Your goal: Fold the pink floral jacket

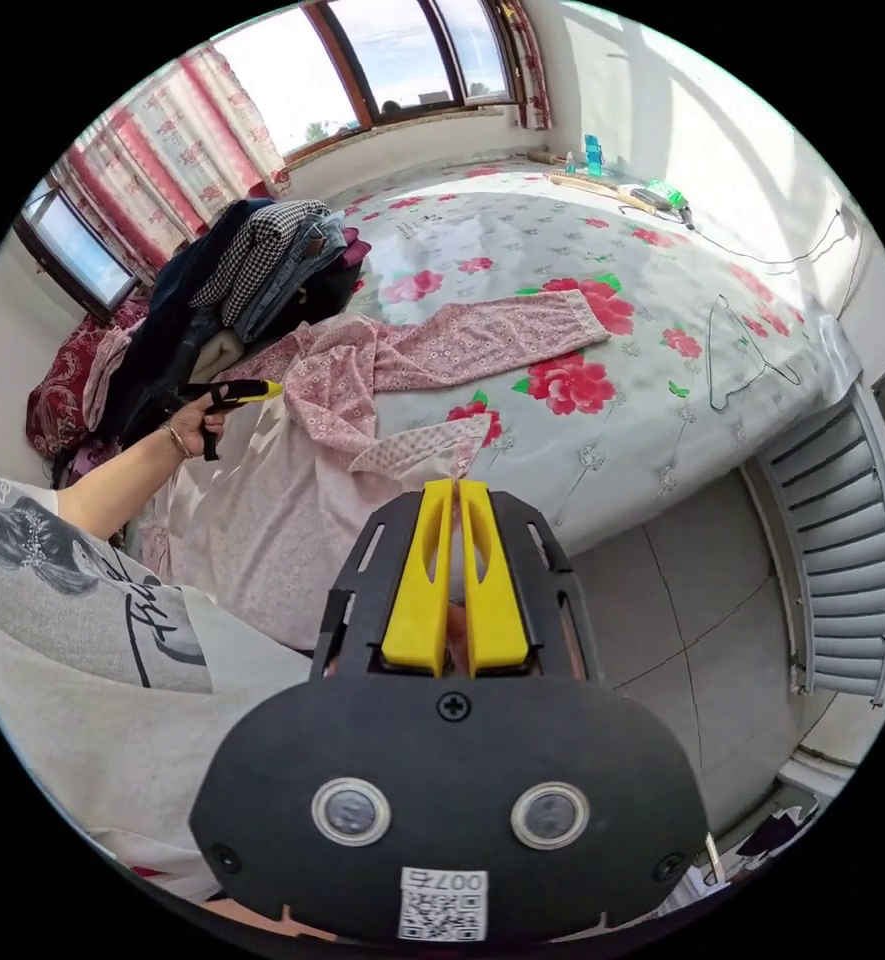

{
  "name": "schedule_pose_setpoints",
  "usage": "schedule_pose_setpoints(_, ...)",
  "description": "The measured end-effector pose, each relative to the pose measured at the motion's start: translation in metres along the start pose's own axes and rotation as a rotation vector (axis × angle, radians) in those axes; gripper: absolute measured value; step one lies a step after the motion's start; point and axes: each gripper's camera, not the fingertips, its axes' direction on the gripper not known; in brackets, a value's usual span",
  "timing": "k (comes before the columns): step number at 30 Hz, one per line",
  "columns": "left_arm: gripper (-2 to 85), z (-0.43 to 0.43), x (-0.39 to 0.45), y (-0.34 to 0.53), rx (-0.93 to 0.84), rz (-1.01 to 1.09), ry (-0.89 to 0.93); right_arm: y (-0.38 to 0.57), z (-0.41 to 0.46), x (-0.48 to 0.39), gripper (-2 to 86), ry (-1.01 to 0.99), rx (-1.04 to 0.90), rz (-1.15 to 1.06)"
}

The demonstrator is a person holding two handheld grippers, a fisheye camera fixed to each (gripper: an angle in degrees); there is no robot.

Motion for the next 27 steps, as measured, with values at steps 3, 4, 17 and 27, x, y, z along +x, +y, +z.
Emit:
schedule_pose_setpoints(3, 6.4, 0.034, 0.001, -0.019, -0.071, -0.01, -0.044, 0.006, -0.006, 0.015, -0.3, -0.019, 0.021, 0.038)
schedule_pose_setpoints(4, 6.4, 0.038, 0.002, -0.022, -0.072, -0.01, -0.055, 0.007, -0.007, 0.017, -0.3, -0.021, 0.025, 0.043)
schedule_pose_setpoints(17, -0.3, 0.057, 0.049, -0.08, -0.138, 0.075, -0.194, 0.019, -0.018, 0.035, -0.2, -0.004, 0.018, -0.078)
schedule_pose_setpoints(27, -0.5, 0.058, 0.044, -0.118, -0.302, 0.131, -0.123, 0.021, -0.03, 0.061, -0.2, -0.001, 0.046, -0.104)
